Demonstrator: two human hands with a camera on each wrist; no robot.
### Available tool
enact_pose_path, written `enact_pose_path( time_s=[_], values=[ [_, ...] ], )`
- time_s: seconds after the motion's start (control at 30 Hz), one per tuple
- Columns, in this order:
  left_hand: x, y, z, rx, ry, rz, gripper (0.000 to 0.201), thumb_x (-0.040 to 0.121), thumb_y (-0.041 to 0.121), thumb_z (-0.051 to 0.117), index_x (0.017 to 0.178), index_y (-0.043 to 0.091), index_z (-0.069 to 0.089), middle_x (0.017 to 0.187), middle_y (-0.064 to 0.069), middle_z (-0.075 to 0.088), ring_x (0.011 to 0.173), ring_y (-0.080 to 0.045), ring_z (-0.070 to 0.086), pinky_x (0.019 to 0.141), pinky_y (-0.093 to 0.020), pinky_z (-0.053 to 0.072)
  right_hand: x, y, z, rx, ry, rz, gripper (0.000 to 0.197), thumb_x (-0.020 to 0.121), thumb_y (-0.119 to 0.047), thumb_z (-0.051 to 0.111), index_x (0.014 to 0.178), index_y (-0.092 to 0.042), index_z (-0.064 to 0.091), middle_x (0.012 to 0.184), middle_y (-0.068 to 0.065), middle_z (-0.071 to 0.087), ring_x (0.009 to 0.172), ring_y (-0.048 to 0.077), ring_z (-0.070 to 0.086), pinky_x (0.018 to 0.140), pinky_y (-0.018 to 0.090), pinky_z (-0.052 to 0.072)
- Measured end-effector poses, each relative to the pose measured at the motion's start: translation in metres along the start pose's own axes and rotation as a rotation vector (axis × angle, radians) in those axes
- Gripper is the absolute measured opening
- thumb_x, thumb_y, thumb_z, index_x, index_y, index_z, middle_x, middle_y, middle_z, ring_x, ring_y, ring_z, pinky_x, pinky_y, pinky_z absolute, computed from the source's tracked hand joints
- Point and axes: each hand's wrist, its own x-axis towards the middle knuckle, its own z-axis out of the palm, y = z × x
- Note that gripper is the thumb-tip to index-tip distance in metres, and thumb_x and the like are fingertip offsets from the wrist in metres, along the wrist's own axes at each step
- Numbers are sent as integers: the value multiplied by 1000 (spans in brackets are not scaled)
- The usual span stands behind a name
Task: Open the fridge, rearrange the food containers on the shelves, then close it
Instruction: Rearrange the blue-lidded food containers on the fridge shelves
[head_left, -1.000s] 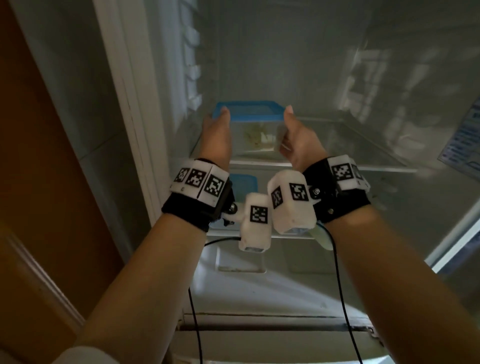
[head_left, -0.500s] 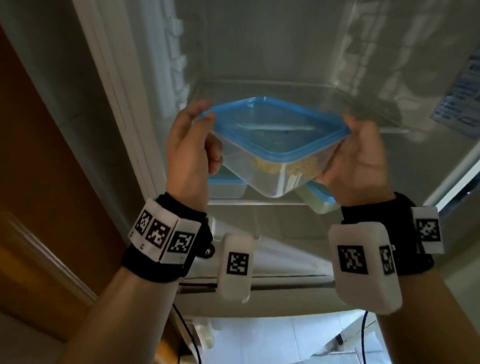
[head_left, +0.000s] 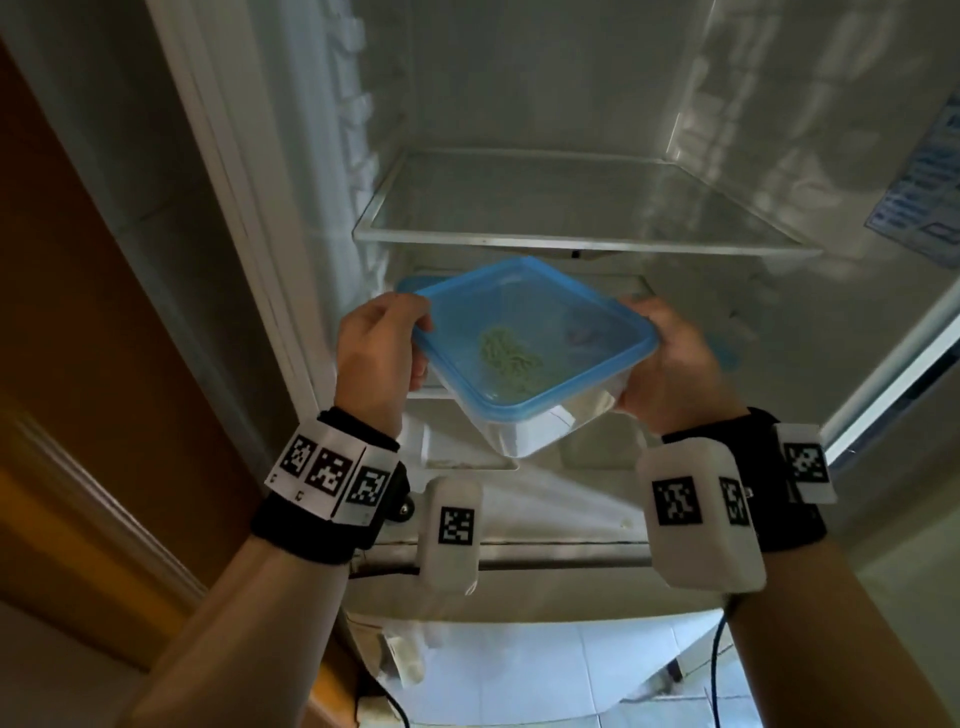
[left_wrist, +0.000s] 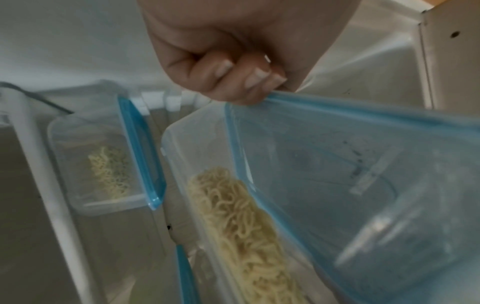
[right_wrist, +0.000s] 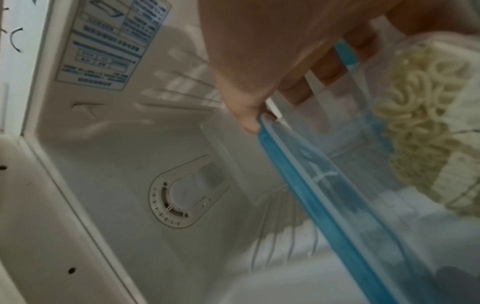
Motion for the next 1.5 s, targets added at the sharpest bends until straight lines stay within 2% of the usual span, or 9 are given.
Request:
enact_pose_path(
  time_s=[0.2, 0.3, 0.43, 0.53, 0.8, 0.9, 1.13, 1.3, 1.5],
  values=[
    [21, 2, 10, 93, 24, -59, 23, 80, 11, 52, 58, 18, 48, 31, 11, 39, 30, -6, 36, 36, -10, 30, 17, -3, 7, 71, 6, 52, 12, 87, -19, 48, 80, -22, 58, 89, 6, 56, 90, 28, 55, 80, 48, 49],
    [29, -2, 16, 147, -14, -41, 13, 83, 13, 53, 75, 24, 53, 71, 1, 56, 60, -13, 50, 56, -24, 41, 33, -3, 12, 143, 26, 169, 14, 84, -28, 46, 81, -20, 58, 86, 3, 53, 85, 21, 53, 77, 38, 47],
    [41, -12, 17, 211, -71, -29, 34, 80, 9, 57, 113, 18, 59, 108, -7, 55, 96, -21, 55, 78, -29, 47, 56, 7, 20, 172, -1, 233, 28, 85, -29, 46, 67, -17, 63, 57, -1, 48, 44, 10, 48, 59, 26, 37],
    [50, -18, 16, 269, -69, -55, 42, 82, 10, 54, 123, 19, 58, 133, -7, 54, 121, -22, 51, 102, -33, 42, 68, 15, 25, 117, 23, 191, 13, 86, -26, 52, 90, -19, 61, 74, -1, 57, 69, 14, 58, 76, 36, 49],
    [71, -24, 15, 736, -1, 228, 38, 91, 18, 42, 126, 14, 56, 141, -12, 47, 132, -26, 41, 113, -35, 30, 83, 20, 42, 47, -35, 159, 7, 83, -32, 57, 80, -29, 62, 78, -8, 55, 74, 9, 53, 76, 29, 41],
    [68, -24, 17, 1006, -47, 337, 36, 89, 33, 47, 121, 24, 61, 148, -2, 41, 138, -18, 34, 117, -39, 18, 87, 19, 51, -52, -47, 169, 7, 87, -31, 53, 84, -30, 58, 82, -9, 53, 75, 6, 52, 74, 23, 41],
    [65, -26, 14, 1130, -159, 334, 45, 86, 47, 48, 127, 30, 53, 147, 5, 42, 138, -14, 31, 116, -44, 8, 86, 19, 61, -158, -39, 204, 41, 92, -28, 44, 132, -20, 45, 91, -8, 53, 104, 13, 48, 97, 32, 37],
    [63, -25, 13, 1131, -175, 354, 46, 85, 47, 50, 127, 31, 54, 147, 6, 42, 138, -14, 32, 117, -44, 12, 90, 20, 61, -129, 21, 217, 41, 90, -26, 49, 131, -20, 48, 83, -8, 52, 79, 7, 51, 91, 31, 39],
    [63, -27, 13, 1131, -196, 387, 44, 83, 46, 54, 125, 33, 55, 147, 7, 43, 139, -13, 32, 117, -45, 12, 89, 18, 57, -72, 24, 206, 26, 90, -22, 49, 117, -20, 51, 80, -4, 50, 74, 9, 50, 84, 28, 43]
  ],
)
